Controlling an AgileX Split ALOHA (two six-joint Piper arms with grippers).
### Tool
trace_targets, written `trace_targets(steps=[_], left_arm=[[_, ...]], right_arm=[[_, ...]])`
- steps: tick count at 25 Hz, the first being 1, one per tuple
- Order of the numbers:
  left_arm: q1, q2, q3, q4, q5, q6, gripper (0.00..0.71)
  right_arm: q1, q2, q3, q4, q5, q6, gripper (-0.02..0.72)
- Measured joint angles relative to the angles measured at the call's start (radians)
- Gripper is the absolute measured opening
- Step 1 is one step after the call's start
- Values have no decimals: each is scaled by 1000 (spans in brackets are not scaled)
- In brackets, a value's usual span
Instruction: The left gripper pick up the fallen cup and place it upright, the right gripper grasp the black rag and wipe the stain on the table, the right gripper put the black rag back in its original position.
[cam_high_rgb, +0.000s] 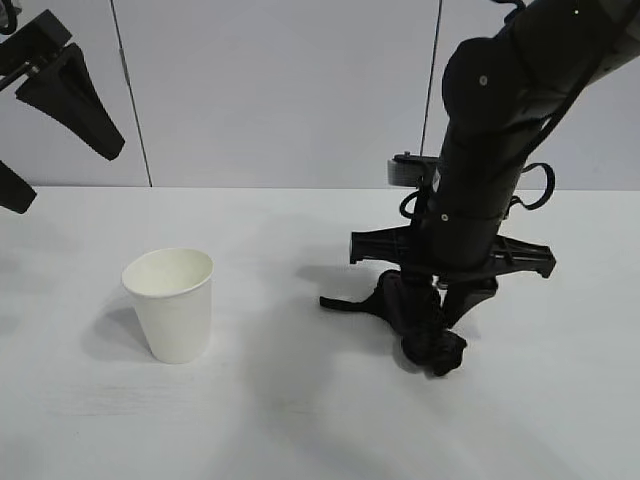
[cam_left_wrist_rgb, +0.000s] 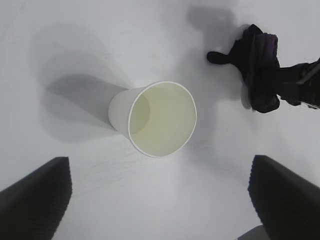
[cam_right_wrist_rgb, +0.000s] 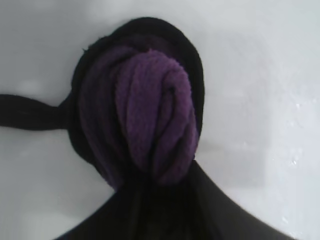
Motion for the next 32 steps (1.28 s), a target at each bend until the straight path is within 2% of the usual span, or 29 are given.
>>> trace_targets(steps=[2, 6, 10, 15, 17, 32], left_arm=[[0, 0, 0, 0, 0, 0, 693], [0, 0, 0, 0, 0, 0, 693], [0, 0, 0, 0, 0, 0, 693], [0, 0, 0, 0, 0, 0, 693], [0, 0, 0, 0, 0, 0, 693], [0, 0, 0, 0, 0, 1, 693]], right_arm=[[0, -53, 1, 4, 24, -11, 568], [-9, -178, 1, 12, 75, -20, 597], [-36, -294, 17, 31, 101, -26, 600], [-93, -392, 90, 123, 113, -84, 600], [-105, -409, 110, 142, 107, -100, 600], [-108, -413, 117, 154, 69, -120, 600]])
